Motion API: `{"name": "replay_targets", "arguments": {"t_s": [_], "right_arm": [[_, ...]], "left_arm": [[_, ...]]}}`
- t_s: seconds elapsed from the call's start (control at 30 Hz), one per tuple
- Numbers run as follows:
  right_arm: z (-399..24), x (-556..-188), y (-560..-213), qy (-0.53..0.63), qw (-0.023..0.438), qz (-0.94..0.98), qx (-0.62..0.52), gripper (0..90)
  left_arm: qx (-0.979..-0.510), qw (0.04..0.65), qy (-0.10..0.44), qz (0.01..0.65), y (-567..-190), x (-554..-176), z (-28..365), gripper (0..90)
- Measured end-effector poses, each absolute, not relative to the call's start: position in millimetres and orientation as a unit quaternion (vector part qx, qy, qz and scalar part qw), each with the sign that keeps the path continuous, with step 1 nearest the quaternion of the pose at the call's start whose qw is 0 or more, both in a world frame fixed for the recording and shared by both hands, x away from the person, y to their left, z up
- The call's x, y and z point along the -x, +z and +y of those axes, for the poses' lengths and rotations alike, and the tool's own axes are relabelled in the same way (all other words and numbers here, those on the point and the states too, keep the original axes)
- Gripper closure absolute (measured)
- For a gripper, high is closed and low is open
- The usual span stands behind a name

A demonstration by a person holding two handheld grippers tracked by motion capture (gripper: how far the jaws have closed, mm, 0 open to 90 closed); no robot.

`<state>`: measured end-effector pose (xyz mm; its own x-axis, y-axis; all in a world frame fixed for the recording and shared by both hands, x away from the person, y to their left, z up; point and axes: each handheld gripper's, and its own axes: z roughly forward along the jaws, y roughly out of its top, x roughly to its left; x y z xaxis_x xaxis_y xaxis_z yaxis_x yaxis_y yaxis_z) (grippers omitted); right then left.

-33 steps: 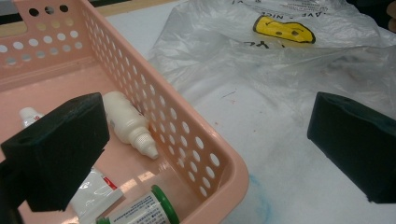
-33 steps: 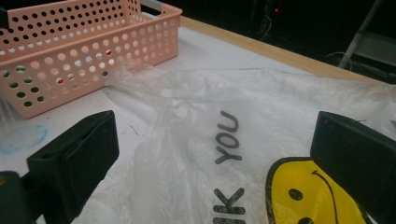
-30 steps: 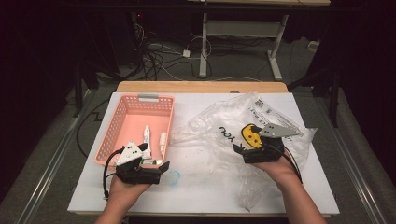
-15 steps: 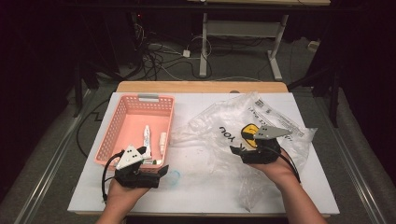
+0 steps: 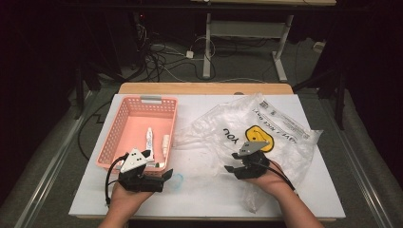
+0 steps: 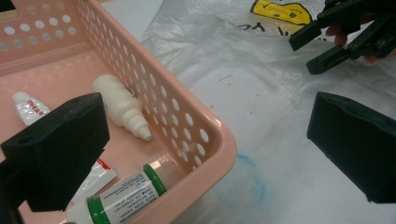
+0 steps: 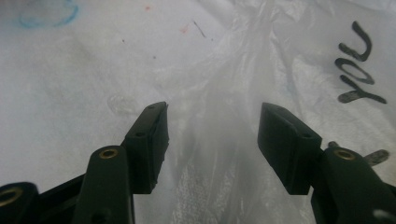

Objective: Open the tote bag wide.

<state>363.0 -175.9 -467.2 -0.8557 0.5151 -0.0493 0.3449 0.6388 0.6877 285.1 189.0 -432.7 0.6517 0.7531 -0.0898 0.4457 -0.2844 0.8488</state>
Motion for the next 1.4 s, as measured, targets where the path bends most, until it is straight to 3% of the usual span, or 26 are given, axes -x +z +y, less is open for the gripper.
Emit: {"name": "replay_targets", "arguments": {"t_s": [0.37, 0.73, 0.8, 0.83, 0.87, 1.07, 1.2, 1.4], "right_arm": [[-176, -365, -473, 0.354, 0.133, 0.887, -0.266, 55.2], [-175, -370, -478, 0.347, 0.124, 0.890, -0.268, 51.3], [-177, -372, -478, 0.348, 0.126, 0.886, -0.279, 62.4], [-177, -372, -478, 0.348, 0.126, 0.886, -0.279, 62.4], [-178, -373, -478, 0.349, 0.126, 0.884, -0.284, 68.3], [-179, -373, -478, 0.349, 0.132, 0.880, -0.292, 84.1], [-180, -373, -478, 0.355, 0.132, 0.877, -0.296, 90.0], [-190, -372, -470, 0.400, 0.143, 0.850, -0.312, 90.0]], "left_arm": [[-0.785, 0.461, 0.166, 0.378, -432, -285, 189, 0.0], [-0.785, 0.462, 0.164, 0.378, -432, -285, 188, 0.0], [-0.785, 0.463, 0.164, 0.378, -432, -285, 188, 0.0], [-0.784, 0.463, 0.163, 0.379, -432, -285, 188, 0.0], [-0.784, 0.464, 0.162, 0.380, -432, -285, 188, 0.0], [-0.784, 0.464, 0.162, 0.379, -432, -285, 188, 0.0], [-0.784, 0.464, 0.162, 0.379, -432, -285, 188, 0.0], [-0.785, 0.463, 0.164, 0.378, -431, -285, 189, 0.0]]}}
